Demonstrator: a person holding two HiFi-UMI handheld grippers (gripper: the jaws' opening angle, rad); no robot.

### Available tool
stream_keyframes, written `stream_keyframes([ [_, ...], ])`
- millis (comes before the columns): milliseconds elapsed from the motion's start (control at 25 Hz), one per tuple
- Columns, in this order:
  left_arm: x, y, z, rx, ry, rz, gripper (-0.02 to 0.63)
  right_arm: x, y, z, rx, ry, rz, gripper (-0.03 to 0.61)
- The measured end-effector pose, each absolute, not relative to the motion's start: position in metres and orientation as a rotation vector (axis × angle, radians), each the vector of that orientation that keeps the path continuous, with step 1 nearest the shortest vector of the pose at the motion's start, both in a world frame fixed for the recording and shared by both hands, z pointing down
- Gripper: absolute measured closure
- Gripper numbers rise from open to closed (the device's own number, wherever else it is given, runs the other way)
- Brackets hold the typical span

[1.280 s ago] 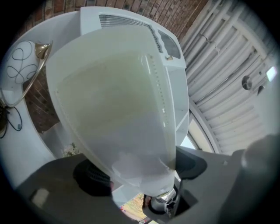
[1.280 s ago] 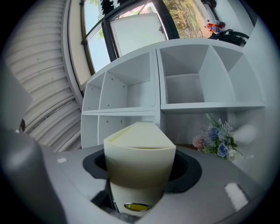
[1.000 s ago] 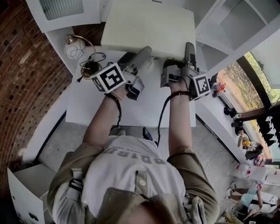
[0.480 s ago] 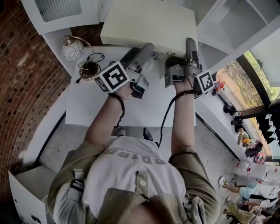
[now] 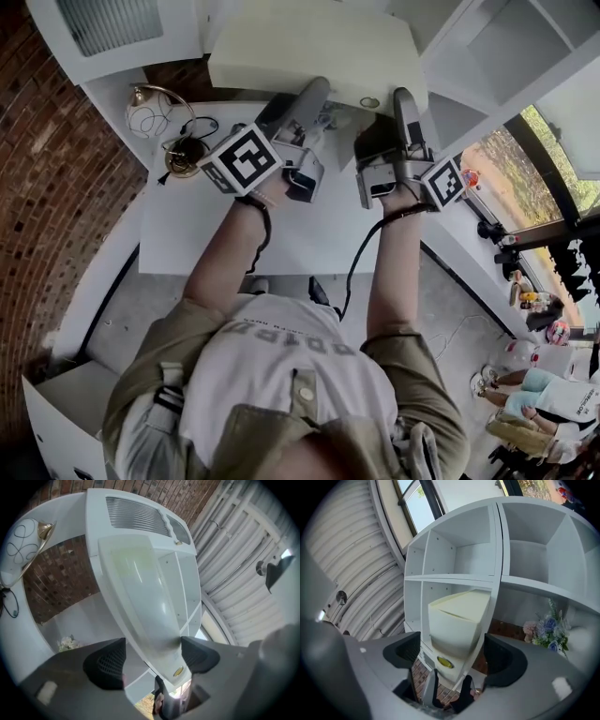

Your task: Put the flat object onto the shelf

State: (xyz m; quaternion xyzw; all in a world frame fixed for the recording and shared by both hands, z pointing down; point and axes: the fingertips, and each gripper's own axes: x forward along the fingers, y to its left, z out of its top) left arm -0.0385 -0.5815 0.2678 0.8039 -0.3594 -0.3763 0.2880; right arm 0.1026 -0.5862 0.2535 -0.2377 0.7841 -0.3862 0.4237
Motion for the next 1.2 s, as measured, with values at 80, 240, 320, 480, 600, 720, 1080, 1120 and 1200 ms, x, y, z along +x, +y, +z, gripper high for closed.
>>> stream_keyframes([
  [80,-0.038,-0.585,0.267,2.144,-0.961,-1.010,0.225,0.098,-0.579,0.258,-0.588,1.977,-0.961,0.163],
  [240,-0.039,-0.593,0.264,2.141,-0.963,-1.016,0.225,0.085,-0.579,0.275,-0.615,2.018,-0.982,0.199],
  [320,-0.040,-0.598,0.262,2.143,-0.969,-1.007,0.225,0.076,-0.582,0.283,-0.621,2.021,-1.018,0.231],
  [480,-0.038,-0.606,0.258,2.164,-0.962,-0.987,0.225,0.063,-0.591,0.290,-0.657,2.002,-1.068,0.264],
  [600,-0.040,-0.608,0.260,2.184,-0.931,-0.971,0.226,0.056,-0.599,0.292,-0.689,1.965,-1.079,0.264],
  [720,-0.047,-0.608,0.275,2.163,-0.940,-0.950,0.227,0.054,-0.604,0.292,-0.702,1.941,-1.072,0.263],
  [1080,-0.059,-0.629,0.287,2.109,-0.958,-0.930,0.239,0.055,-0.627,0.291,-0.748,1.913,-1.066,0.264],
  [1120,-0.060,-0.632,0.287,2.105,-0.961,-0.926,0.239,0.056,-0.630,0.292,-0.757,1.912,-1.066,0.264],
  [1200,-0.061,-0.638,0.288,2.087,-0.961,-0.923,0.239,0.055,-0.637,0.292,-0.772,1.907,-1.070,0.264],
])
